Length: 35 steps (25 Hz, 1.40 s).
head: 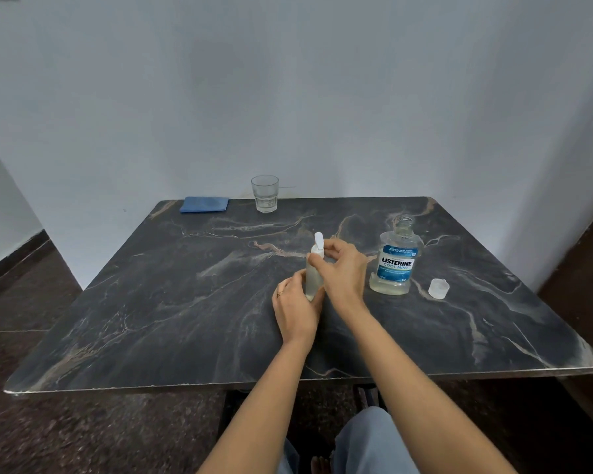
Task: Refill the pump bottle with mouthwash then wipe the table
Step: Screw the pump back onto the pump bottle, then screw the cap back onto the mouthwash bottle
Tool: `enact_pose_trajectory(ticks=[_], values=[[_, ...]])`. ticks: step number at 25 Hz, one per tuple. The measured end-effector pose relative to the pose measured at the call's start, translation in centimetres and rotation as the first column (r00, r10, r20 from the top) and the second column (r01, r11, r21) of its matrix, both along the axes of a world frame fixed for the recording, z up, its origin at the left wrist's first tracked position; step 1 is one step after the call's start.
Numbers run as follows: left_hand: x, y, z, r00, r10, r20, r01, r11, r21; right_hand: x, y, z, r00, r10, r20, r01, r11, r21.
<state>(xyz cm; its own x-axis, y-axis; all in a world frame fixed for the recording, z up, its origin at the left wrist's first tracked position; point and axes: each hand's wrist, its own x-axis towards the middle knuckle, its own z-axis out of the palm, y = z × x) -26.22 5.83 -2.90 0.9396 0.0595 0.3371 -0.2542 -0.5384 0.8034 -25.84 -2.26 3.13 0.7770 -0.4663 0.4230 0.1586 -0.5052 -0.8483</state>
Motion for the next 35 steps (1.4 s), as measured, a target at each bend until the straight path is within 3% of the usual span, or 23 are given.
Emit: enact_pose_trajectory(ticks=[5, 13, 15, 17, 20, 22, 25, 28, 30, 33, 35], values=[[-0.1, -0.4, 0.5, 0.996, 0.069, 0.050, -0.072, 0.995, 0.070, 0.2, 1.3, -0.5, 0.978, -0.207, 0.023, 0.208, 0.963, -0.173], [0.2, -0.5, 0.3, 0.993, 0.107, 0.050, -0.117, 0.954, 0.276, 0.1, 2.8, -0.8, 0.927, -0.368, 0.071, 0.375, 0.912, -0.165], [0.0, -0.5, 0.1, 0.993, 0.102, 0.061, -0.113, 0.967, 0.230, 0.0, 2.7, -0.9, 0.930, -0.363, 0.051, 0.366, 0.911, -0.190], [-0.2, -0.4, 0.0, 0.993, 0.097, 0.072, -0.108, 0.981, 0.159, -0.3, 1.9, -1.1, 0.967, -0.254, 0.012, 0.252, 0.949, -0.188], [-0.6, -0.4, 0.1, 0.997, 0.073, 0.040, -0.078, 0.988, 0.134, -1.4, 0.0, -1.2, 0.996, 0.073, -0.049, -0.070, 0.996, 0.059], [-0.7, -0.3, 0.2, 1.000, 0.022, -0.001, -0.022, 0.991, 0.129, -2.8, -1.5, -1.5, 0.988, 0.139, -0.069, -0.135, 0.989, 0.066], [-1.8, -0.5, 0.2, 0.997, 0.049, -0.064, -0.045, 0.997, 0.064, -5.5, -4.3, -3.0, 0.997, 0.079, -0.024, -0.079, 0.997, 0.013], [-3.9, -1.9, 0.0, 0.987, 0.140, 0.075, -0.135, 0.989, -0.067, -8.3, -7.7, -4.1, 0.995, -0.092, 0.042, 0.091, 0.996, 0.016], [-4.9, -3.5, 0.2, 0.987, 0.089, 0.135, -0.071, 0.988, -0.135, -9.2, -10.6, -4.1, 0.969, -0.237, 0.064, 0.238, 0.971, -0.008], [-4.9, -6.0, 0.7, 0.992, -0.098, 0.077, 0.110, 0.979, -0.173, -8.8, -15.1, -3.7, 0.921, -0.384, -0.065, 0.377, 0.921, -0.095], [-4.4, -7.4, 0.9, 0.983, -0.182, 0.022, 0.183, 0.964, -0.191, -8.2, -17.4, -3.6, 0.909, -0.359, -0.211, 0.345, 0.933, -0.102]])
